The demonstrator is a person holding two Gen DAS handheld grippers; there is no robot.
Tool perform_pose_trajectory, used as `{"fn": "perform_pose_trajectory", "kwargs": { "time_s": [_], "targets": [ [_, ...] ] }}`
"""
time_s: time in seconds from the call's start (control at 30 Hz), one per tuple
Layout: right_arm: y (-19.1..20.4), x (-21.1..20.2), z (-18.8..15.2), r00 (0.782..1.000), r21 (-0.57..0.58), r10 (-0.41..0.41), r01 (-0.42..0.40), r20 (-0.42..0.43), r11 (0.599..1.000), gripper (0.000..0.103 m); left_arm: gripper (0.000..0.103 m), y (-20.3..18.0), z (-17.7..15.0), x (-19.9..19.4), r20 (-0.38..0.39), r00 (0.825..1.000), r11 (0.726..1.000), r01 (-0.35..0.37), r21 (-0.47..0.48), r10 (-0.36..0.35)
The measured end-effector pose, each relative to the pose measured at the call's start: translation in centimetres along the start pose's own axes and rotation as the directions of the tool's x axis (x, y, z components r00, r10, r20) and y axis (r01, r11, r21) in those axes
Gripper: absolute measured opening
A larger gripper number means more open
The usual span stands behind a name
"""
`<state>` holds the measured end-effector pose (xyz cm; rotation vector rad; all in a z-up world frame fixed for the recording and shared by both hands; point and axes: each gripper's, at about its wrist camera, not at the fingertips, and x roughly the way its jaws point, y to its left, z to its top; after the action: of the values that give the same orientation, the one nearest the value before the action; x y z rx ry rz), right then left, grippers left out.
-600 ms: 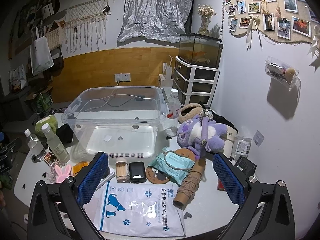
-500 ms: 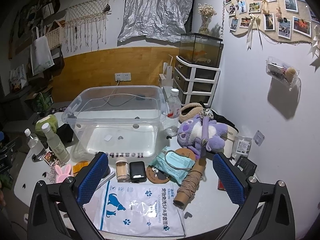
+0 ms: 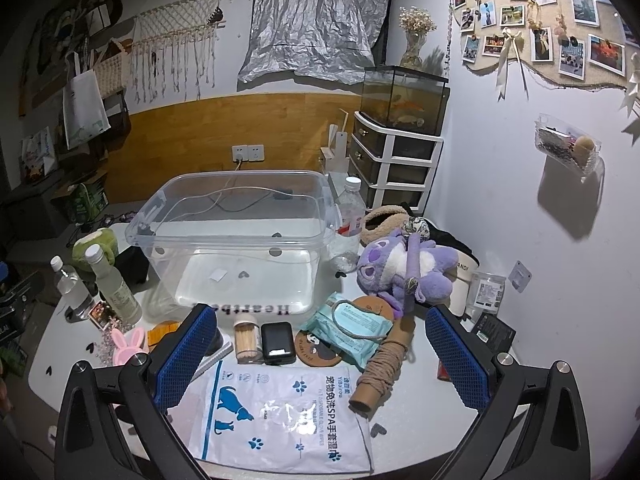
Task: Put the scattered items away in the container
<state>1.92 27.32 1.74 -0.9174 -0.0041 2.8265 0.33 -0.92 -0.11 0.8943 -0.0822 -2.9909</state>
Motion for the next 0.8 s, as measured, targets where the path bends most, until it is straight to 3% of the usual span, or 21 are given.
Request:
{"fn": "perform_pose_trajectory", "kwargs": {
  "time_s": [0.8],
  "targets": [
    [0.35,-0.11,-0.41,1.000,0.000,-0.003,0.003,-0.007,1.000,0.103,0.103,0.20,0.17,-0.19,0.018,1.000,1.000,0.023,-0.014,-0.022]
  ]
}}
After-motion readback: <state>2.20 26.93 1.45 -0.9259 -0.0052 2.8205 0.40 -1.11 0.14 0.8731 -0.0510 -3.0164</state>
